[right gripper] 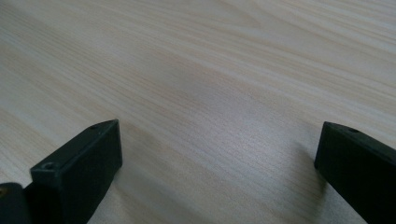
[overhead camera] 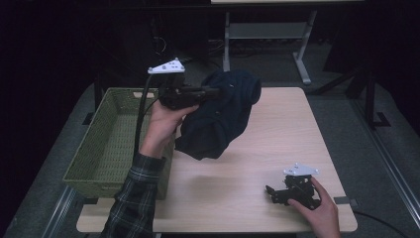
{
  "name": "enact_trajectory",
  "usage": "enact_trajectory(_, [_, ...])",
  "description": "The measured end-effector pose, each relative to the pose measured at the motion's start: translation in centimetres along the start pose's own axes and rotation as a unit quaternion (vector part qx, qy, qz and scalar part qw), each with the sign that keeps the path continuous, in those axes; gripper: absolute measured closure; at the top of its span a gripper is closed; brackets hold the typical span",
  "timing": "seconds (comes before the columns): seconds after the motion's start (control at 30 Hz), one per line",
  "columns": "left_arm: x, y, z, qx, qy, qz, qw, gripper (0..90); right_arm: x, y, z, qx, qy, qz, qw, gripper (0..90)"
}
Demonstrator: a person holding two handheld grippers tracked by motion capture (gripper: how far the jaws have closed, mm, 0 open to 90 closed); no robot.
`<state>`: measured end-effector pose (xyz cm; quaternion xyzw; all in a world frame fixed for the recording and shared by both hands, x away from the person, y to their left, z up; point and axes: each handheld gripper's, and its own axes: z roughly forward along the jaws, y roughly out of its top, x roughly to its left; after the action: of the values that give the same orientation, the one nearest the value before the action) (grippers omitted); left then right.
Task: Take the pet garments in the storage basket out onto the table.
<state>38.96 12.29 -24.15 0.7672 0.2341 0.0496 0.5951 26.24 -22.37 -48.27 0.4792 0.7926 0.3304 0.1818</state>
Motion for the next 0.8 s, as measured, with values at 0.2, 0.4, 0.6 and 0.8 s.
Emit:
enact_trajectory(0.2, [0.0, -0.7, 2.6, 0.007, -0.015, 0.004, 0.9999, 80.3, 0.0, 0.0, 0.0, -0.002, -0.002, -0.001, 1.0000, 0.4])
enact_trajectory(0.4, [0.0, -1.7, 5.1, 0.031, -0.021, 0.014, 0.9992, 80.2, 0.0, 0.0, 0.0, -0.001, -0.001, -0.001, 1.0000, 0.4])
enact_trajectory(0.6, [-0.2, -3.0, 7.9, 0.057, -0.025, 0.018, 0.9979, 80.1, 0.0, 0.0, 0.0, -0.001, -0.001, 0.000, 1.0000, 0.4])
enact_trajectory(0.8, [-0.3, -4.7, 10.9, 0.074, -0.034, 0.015, 0.9965, 79.9, 0.0, 0.0, 0.0, -0.001, -0.001, 0.000, 1.0000, 0.4])
